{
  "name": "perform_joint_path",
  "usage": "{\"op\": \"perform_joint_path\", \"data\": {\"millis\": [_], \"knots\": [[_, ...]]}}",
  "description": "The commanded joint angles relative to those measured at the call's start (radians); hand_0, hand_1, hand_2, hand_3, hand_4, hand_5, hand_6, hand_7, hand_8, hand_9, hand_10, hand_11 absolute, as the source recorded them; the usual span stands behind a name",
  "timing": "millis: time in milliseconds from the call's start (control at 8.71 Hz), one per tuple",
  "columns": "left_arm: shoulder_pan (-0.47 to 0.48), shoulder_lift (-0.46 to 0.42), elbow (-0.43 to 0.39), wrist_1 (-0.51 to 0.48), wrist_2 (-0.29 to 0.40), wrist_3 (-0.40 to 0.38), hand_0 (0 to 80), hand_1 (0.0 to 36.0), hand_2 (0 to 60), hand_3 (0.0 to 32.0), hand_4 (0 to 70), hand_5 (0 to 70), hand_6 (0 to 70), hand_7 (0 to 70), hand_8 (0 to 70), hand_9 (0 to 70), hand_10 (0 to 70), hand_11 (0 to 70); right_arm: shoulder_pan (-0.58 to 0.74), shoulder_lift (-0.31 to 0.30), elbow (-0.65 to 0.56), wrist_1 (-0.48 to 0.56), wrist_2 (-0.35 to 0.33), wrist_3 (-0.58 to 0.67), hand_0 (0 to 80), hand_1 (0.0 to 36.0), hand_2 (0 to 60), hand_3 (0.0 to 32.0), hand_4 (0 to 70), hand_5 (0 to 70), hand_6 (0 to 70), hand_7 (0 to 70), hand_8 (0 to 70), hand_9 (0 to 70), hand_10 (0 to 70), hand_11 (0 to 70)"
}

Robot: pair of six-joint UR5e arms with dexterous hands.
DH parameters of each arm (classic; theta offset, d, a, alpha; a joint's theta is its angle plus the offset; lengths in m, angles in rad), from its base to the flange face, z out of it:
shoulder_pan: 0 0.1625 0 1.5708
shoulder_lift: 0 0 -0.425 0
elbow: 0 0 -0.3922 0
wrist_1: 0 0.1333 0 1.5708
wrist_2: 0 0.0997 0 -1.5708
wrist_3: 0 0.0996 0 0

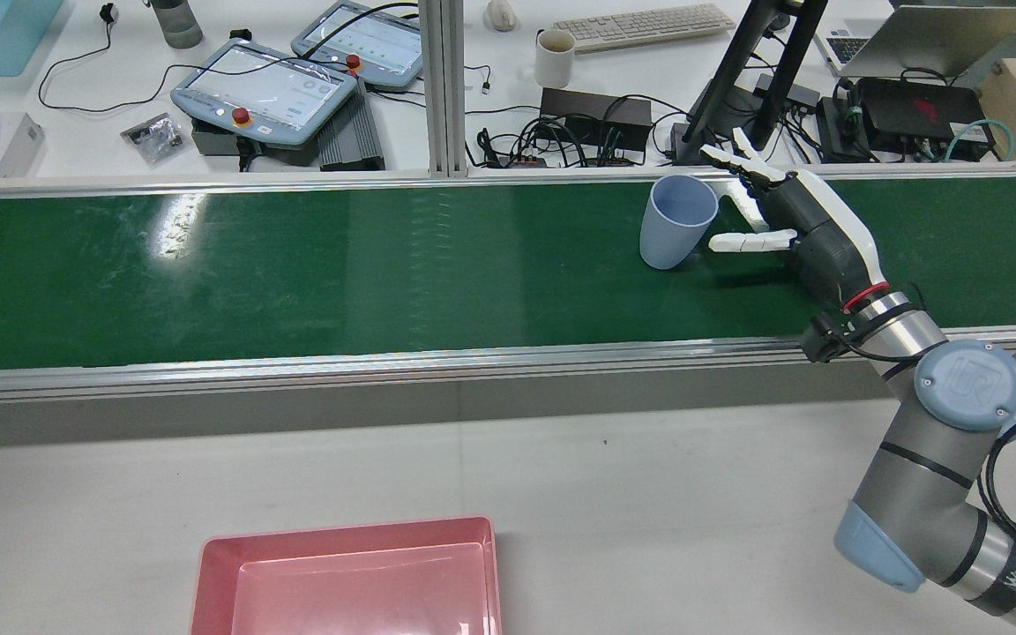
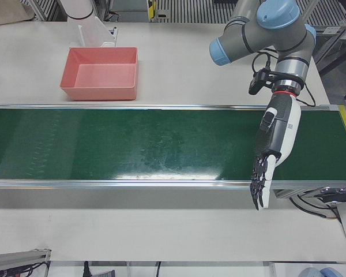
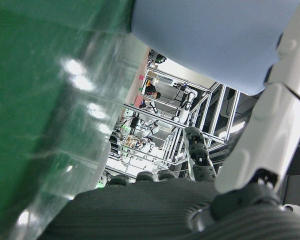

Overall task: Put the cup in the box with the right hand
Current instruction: 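Close the right hand fingers around the blue cup's side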

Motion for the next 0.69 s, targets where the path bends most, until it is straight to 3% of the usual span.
{"op": "perform_joint_path", "data": {"millis": [0,344,574], "knots": [[0.000,0.000,0.000,0.000,0.000,0.000,0.0,0.0,0.0,0.0,0.0,0.0,0.0,0.0,0.0,0.0,0.0,0.0,-0.009,0.000,0.000,0.000,0.009,0.001,45.6,11.5,7.7,0.0,1.1,2.1,0.2,0.0,0.0,0.0,0.0,0.0],[0.000,0.000,0.000,0.000,0.000,0.000,0.0,0.0,0.0,0.0,0.0,0.0,0.0,0.0,0.0,0.0,0.0,0.0,-0.010,0.000,-0.002,0.000,0.010,0.004,45.3,11.1,8.2,0.0,1.7,2.0,0.1,0.0,0.0,0.0,0.0,0.0],[0.000,0.000,0.000,0.000,0.000,0.000,0.0,0.0,0.0,0.0,0.0,0.0,0.0,0.0,0.0,0.0,0.0,0.0,-0.010,0.000,-0.009,0.000,0.012,0.004,44.2,12.1,13.9,0.0,2.5,1.8,0.5,1.0,0.0,0.0,0.0,0.0]]}}
